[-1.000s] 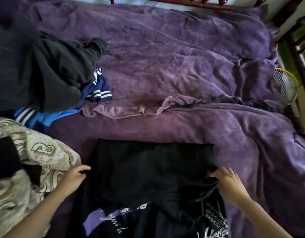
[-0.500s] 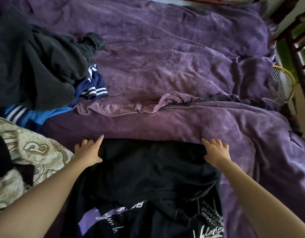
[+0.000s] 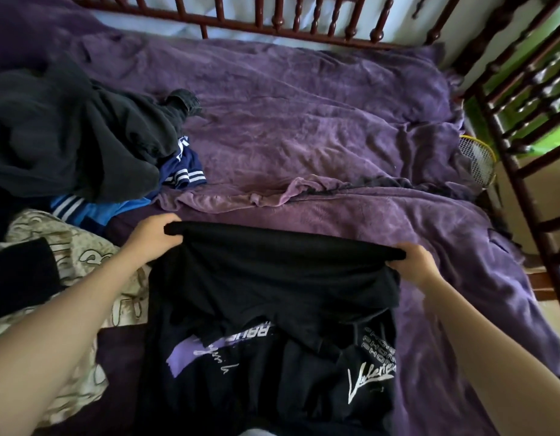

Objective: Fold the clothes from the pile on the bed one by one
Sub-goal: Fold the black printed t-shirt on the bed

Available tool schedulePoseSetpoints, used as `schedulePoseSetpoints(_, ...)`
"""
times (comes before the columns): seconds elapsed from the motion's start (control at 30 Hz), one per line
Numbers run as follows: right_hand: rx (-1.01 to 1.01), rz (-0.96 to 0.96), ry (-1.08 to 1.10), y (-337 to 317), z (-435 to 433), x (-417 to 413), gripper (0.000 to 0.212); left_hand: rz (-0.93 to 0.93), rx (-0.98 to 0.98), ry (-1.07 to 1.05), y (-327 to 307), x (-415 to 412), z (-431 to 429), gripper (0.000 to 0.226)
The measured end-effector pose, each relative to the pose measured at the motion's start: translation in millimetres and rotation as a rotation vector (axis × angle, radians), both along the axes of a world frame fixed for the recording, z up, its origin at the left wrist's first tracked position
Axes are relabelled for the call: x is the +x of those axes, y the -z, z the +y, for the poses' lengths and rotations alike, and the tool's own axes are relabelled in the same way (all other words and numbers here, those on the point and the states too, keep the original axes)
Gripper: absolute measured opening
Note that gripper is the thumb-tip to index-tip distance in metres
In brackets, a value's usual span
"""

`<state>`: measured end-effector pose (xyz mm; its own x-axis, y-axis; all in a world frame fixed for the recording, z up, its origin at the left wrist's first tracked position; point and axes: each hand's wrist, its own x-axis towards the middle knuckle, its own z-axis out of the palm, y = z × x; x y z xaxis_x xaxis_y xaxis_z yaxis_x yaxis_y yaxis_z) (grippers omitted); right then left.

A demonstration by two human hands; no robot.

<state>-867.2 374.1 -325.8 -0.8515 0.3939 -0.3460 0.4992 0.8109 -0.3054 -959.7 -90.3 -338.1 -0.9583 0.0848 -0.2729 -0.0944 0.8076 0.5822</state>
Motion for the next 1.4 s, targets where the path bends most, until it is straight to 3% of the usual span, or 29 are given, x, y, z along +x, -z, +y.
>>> schedulePoseSetpoints(0.17,0.041,0.021,-0.084,-10,-16,65,0.023,0.002,-0.045,0.06,-5,65,-12,0.012)
schedulePoseSetpoints(0.37,0.209,0.01,-0.307,3,-32,159,0.033,0.088,-0.138,0.194,11,154,-37,0.029)
schedulePoseSetpoints(0.53,0.392,0.255,-0.589,11,-41,220,0.039,0.263,-0.34,0.43,15,213,-45,0.055)
schedulePoseSetpoints(0.6,0.385,0.191,-0.642,21,-45,248,0.047,0.179,-0.403,0.45,21,241,-48,0.062)
schedulePoseSetpoints(0.67,0.318,0.002,-0.616,38,-52,278,0.059,0.074,-0.47,0.45,38,276,-46,0.061)
schedulePoseSetpoints(0.73,0.283,-0.155,-0.573,53,-61,302,0.067,-0.165,-0.57,0.434,54,309,-38,0.06)
schedulePoseSetpoints(0.8,0.297,-0.276,-0.552,59,-70,312,0.064,-0.292,-0.686,0.39,73,336,-36,0.066)
schedulePoseSetpoints(0.9,0.104,-0.246,-0.143,71,-81,311,0.046,-0.342,-0.681,0.293,77,347,-27,0.066)
schedulePoseSetpoints(1.0,-0.172,-0.132,0.418,75,-84,290,0.055,-0.294,-0.692,0.28,76,342,-16,0.064)
schedulePoseSetpoints(1.07,-0.373,-0.164,0.665,82,-80,277,0.067,-0.315,-0.663,0.274,77,337,-9,0.062)
schedulePoseSetpoints(1.17,-0.517,-0.145,0.806,91,-78,272,0.068,-0.349,-0.635,0.311,76,332,1,0.061)
schedulePoseSetpoints(1.4,-0.789,-0.051,0.946,64,-72,264,0.029,-0.391,-0.564,0.325,74,324,17,0.06)
